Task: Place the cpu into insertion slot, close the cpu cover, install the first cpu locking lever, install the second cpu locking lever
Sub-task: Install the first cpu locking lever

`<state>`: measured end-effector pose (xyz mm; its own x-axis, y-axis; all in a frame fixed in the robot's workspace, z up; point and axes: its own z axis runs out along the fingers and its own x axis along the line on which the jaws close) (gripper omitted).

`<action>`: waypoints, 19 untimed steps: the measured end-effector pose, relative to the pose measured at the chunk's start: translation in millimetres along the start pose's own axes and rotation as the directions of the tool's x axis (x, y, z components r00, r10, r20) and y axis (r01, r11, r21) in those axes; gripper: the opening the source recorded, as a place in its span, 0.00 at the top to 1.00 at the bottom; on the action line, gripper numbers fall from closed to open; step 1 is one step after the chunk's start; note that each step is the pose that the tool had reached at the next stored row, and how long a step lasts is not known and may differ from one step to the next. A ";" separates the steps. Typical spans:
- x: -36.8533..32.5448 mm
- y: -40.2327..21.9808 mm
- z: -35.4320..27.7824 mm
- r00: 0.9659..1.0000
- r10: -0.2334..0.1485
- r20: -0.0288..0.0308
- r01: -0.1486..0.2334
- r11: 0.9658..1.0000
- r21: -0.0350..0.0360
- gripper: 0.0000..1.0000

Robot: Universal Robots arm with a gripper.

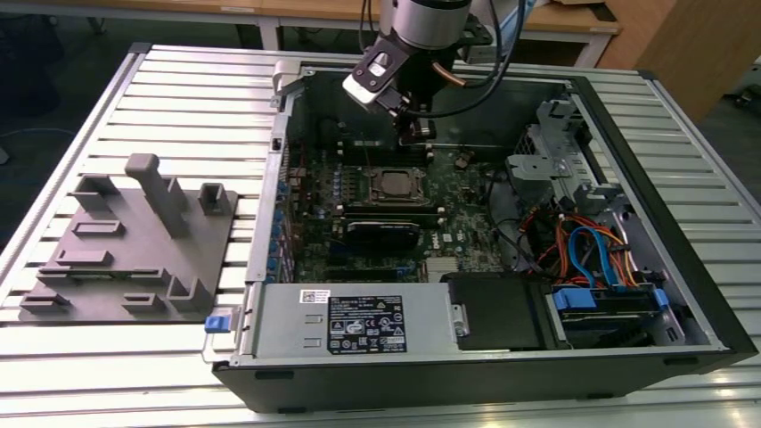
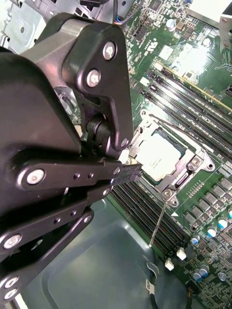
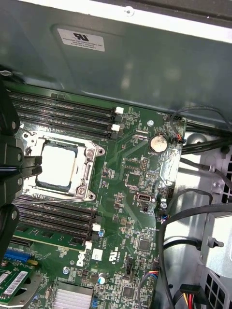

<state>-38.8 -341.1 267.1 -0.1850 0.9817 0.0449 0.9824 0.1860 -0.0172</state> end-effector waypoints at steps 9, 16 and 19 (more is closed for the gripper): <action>0.0 0.0 0.0 1.000 -0.010 0.000 0.010 1.000 0.000 0.89; 0.0 0.0 0.0 1.000 -0.016 0.000 0.016 1.000 0.001 0.89; 0.0 0.0 0.0 1.000 -0.019 0.000 0.019 1.000 0.001 0.89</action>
<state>-38.8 -341.1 267.1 -0.2040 0.9779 0.0449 0.9786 0.2050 -0.0172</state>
